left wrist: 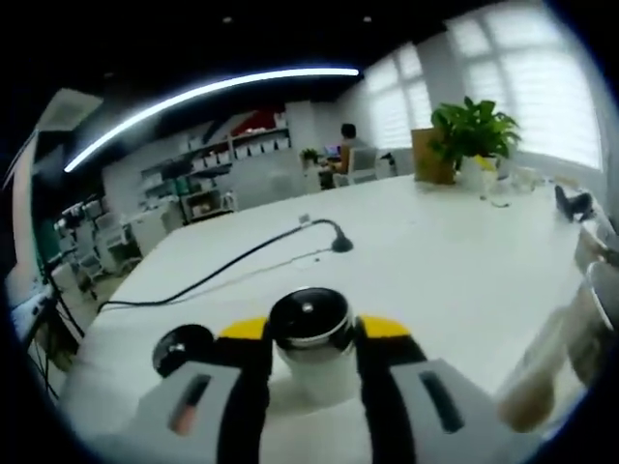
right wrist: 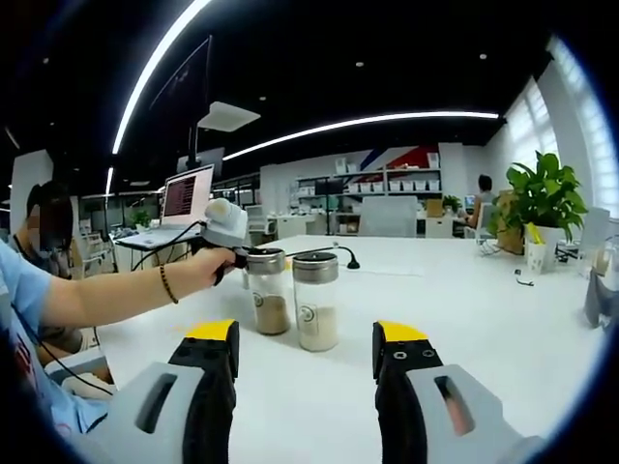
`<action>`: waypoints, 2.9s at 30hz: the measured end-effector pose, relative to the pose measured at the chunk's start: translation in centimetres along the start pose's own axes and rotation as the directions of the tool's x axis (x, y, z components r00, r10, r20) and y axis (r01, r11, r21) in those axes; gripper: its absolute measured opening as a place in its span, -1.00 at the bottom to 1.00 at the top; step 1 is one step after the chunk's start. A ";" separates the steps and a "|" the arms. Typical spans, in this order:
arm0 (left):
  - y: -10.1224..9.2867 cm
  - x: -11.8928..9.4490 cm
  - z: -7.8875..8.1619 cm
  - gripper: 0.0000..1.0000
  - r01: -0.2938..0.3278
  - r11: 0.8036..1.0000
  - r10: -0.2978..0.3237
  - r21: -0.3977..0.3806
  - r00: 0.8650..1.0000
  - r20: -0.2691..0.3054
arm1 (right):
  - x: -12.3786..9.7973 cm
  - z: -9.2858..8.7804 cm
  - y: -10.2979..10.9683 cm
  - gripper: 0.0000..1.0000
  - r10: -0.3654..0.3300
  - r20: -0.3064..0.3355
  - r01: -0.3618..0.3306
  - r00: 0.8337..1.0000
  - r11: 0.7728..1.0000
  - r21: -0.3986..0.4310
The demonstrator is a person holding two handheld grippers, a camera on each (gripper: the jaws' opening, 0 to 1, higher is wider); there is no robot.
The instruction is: Rotate the seasoning bottle until the label or dispensing opening points toward the visible target arrow and the bottle remains upright within the marked orientation range
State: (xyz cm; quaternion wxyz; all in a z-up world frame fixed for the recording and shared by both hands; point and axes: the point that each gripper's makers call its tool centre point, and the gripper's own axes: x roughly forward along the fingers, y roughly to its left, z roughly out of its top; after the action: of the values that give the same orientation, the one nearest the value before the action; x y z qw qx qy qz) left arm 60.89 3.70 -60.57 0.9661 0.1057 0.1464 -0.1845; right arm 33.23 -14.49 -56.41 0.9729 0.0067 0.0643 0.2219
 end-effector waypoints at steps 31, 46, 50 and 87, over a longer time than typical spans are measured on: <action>-2.9 -12.4 -2.7 -0.33 0.327 0.945 -0.322 -0.001 0.933 0.159 | 1.3 -1.0 1.5 0.10 0.023 -0.034 -0.023 0.999 1.000 -0.001; -4.9 -11.6 -2.6 -0.33 0.338 0.940 -0.340 0.042 0.926 0.163 | 1.2 -1.5 1.5 0.09 0.029 -0.055 -0.030 0.998 1.000 -0.008; -4.9 -11.7 -2.7 -0.32 0.342 0.939 -0.343 0.036 0.925 0.163 | 1.1 -1.6 1.5 0.09 0.031 -0.061 -0.032 0.998 0.999 -0.007; -6.0 -12.9 -5.9 0.40 0.746 0.628 -0.763 0.220 0.646 -0.012 | 1.1 -2.2 2.1 0.07 0.056 -0.076 -0.055 0.996 0.998 0.013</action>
State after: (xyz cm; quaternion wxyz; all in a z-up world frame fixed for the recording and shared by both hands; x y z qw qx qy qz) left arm 45.67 3.98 -62.78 0.7887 0.1259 0.1173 -0.5902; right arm 32.99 -12.18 -58.62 0.9632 0.0054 0.1025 0.2485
